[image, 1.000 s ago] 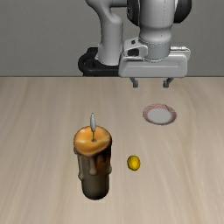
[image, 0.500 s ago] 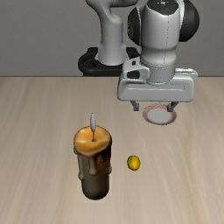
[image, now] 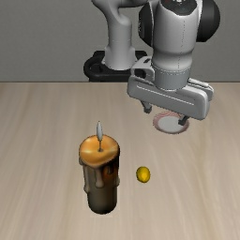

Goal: Pick up the lemon and place it in the plate with the candle lit

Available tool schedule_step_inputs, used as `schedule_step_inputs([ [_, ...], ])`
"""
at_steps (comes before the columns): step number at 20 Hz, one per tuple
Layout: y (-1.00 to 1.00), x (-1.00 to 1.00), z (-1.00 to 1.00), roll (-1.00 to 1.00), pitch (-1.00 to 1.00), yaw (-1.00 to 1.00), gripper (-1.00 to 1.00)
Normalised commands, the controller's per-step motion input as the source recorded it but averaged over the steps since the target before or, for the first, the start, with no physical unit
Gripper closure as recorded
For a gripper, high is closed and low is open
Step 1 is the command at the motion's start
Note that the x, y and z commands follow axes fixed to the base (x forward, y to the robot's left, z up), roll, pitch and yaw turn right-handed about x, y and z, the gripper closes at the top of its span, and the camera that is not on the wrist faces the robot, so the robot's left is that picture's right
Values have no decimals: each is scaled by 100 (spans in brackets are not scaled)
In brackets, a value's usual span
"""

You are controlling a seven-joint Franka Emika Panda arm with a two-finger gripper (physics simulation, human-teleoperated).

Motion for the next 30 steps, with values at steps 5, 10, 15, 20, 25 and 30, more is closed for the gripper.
schedule_step_inputs([
  [5,0,0,0,0,0,-45,-100],
  [10,0,0,0,0,0,-45,-100],
  [15,0,0,0,0,0,-49,-100],
  [20,0,0,0,0,0,-45,-100],
  [25,-80,0,0,0,0,-4,-100],
  [30,-20,-40,-40,0,0,0,-100],
])
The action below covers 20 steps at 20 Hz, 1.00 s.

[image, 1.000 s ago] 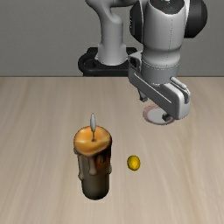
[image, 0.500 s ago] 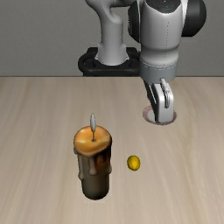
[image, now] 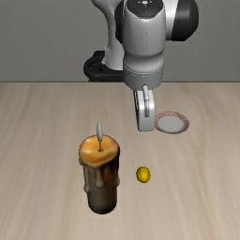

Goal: Pick up the lemon and place it in the plate with the candle lit

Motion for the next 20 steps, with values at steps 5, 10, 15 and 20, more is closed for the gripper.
schedule_step_inputs([
  [5,0,0,-100,0,0,0,-100],
  [10,0,0,-100,0,0,0,-100],
  [15,20,0,-80,0,0,0,-100],
  [20,20,0,-80,0,0,0,-100],
])
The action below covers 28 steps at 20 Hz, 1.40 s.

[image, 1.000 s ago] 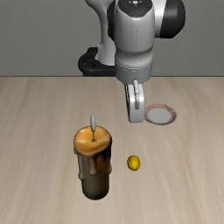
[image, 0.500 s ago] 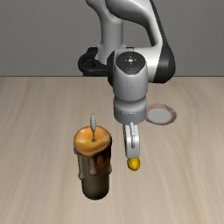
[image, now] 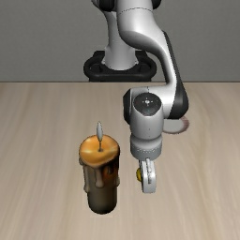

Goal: Pick up the lemon and place it in the plate with the candle lit

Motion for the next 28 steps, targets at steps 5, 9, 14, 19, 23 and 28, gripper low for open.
schedule_step_inputs([
  [5,0,-40,-60,0,0,0,-100],
  [9,0,-25,-75,0,0,0,-100],
  [14,0,0,0,0,0,0,100],
  [19,0,0,0,0,0,0,100],
  [23,0,0,0,0,0,0,100],
  [28,0,0,40,0,0,0,100],
])
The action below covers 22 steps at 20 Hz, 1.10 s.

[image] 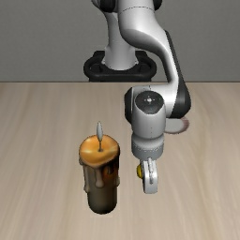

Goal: Pick up the lemon and place it in the plate with the candle lit

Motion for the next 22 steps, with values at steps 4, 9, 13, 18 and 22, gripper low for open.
schedule_step_inputs([
  [4,0,0,100,0,0,0,100],
  [9,100,0,0,0,0,0,100],
  [13,100,0,0,0,0,0,100],
  [18,0,-100,0,0,0,0,100],
  [22,0,-100,0,0,0,0,100],
])
